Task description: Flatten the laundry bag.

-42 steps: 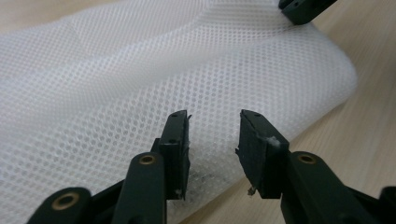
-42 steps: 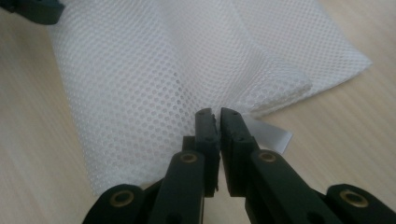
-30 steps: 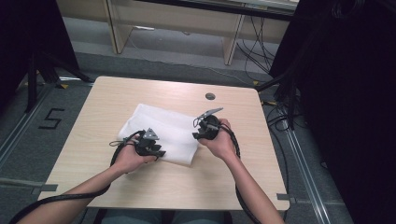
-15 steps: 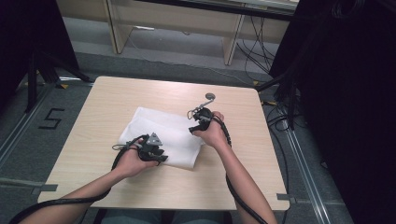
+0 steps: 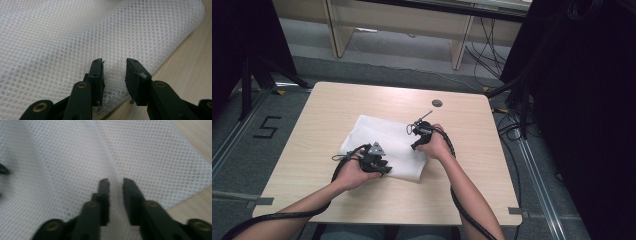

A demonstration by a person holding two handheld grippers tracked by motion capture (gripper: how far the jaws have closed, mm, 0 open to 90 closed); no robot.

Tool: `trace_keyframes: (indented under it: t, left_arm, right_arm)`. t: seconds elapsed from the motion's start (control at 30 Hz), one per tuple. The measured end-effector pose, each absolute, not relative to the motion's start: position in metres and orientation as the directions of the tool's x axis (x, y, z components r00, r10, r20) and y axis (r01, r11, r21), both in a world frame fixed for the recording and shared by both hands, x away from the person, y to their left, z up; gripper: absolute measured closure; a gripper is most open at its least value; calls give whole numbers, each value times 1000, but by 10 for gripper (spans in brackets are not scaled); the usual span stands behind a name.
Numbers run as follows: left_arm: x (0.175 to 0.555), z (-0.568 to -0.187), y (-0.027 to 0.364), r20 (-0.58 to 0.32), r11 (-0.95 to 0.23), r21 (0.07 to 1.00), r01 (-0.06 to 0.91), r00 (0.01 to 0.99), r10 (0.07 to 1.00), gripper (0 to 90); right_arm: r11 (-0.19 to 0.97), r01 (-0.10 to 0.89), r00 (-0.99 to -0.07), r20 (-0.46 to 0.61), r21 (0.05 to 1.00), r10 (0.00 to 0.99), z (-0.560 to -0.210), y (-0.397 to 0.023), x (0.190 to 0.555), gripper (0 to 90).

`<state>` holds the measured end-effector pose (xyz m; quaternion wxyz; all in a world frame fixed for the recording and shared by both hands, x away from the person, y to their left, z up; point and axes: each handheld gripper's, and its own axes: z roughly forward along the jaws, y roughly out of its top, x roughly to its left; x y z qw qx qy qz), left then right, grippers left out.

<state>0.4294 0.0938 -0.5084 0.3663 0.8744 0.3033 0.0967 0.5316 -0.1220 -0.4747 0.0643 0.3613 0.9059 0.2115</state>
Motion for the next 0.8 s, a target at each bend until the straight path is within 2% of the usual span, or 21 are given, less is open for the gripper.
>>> trace_keyframes:
  t: [0.1, 0.2, 0.23, 0.43, 0.53, 0.57, 0.63, 0.8]
  left_arm:
    - [429, -508, 94, -41, -561, 695, 450, 803, 594, 662]
    - [429, -509, 94, -49, -548, 702, 455, 798, 600, 667]
    - [428, -510, 92, -47, -539, 707, 458, 791, 610, 672]
    - [429, -507, 90, -9, -556, 718, 419, 804, 594, 702]
    - [426, -503, 88, -35, -532, 725, 437, 795, 606, 771]
    - [425, -500, 88, -28, -542, 724, 426, 803, 595, 804]
    - [419, -496, 82, -23, -572, 711, 408, 828, 561, 852]
    - [421, -502, 78, -18, -603, 674, 427, 825, 564, 895]
  right_arm:
    - [661, 607, -747, 32, 442, 664, -470, -119, 529, 893]
    - [656, 607, -746, 35, 449, 665, -461, -117, 525, 900]
    - [651, 584, -750, 15, 485, 661, -453, -117, 524, 900]
    - [625, 555, -745, -8, 549, 667, -427, -114, 516, 900]
    - [631, 533, -753, -24, 563, 657, -421, -113, 513, 900]
    - [650, 492, -770, -59, 579, 635, -419, -113, 513, 900]
    - [637, 499, -761, -55, 587, 646, -417, -112, 511, 900]
    - [646, 479, -774, -61, 594, 630, -411, -110, 505, 900]
